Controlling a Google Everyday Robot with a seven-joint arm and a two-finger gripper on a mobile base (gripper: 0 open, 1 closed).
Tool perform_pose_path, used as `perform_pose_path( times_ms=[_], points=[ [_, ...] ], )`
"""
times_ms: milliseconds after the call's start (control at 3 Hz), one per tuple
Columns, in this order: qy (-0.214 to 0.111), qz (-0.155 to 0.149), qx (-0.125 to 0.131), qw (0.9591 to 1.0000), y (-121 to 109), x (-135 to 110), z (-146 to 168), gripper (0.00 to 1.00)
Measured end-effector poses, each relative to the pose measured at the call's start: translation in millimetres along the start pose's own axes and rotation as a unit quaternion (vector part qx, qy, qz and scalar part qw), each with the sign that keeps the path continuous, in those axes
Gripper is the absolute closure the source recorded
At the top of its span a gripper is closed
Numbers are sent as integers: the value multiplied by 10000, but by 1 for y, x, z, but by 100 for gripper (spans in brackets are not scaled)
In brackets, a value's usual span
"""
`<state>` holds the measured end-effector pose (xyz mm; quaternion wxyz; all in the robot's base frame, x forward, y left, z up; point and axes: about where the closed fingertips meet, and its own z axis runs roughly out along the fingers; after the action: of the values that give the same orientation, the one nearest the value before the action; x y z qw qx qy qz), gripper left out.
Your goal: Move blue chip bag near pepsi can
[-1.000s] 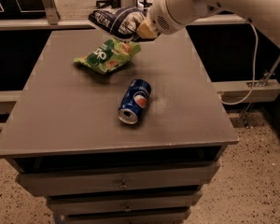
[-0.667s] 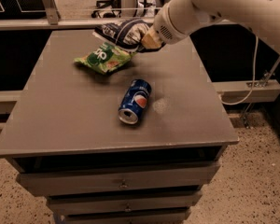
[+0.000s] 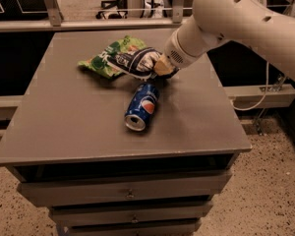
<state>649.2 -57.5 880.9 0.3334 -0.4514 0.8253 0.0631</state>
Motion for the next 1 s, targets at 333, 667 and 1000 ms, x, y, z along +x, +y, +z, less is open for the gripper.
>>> perform_pose_path(
  times_ms=[333, 667, 1000],
  points=[
    [63, -15, -275, 9996, 9, 6, 19, 75],
    [112, -20, -467, 9988, 14, 6, 30, 44],
    [112, -20, -467, 9988, 14, 6, 30, 22]
  ],
)
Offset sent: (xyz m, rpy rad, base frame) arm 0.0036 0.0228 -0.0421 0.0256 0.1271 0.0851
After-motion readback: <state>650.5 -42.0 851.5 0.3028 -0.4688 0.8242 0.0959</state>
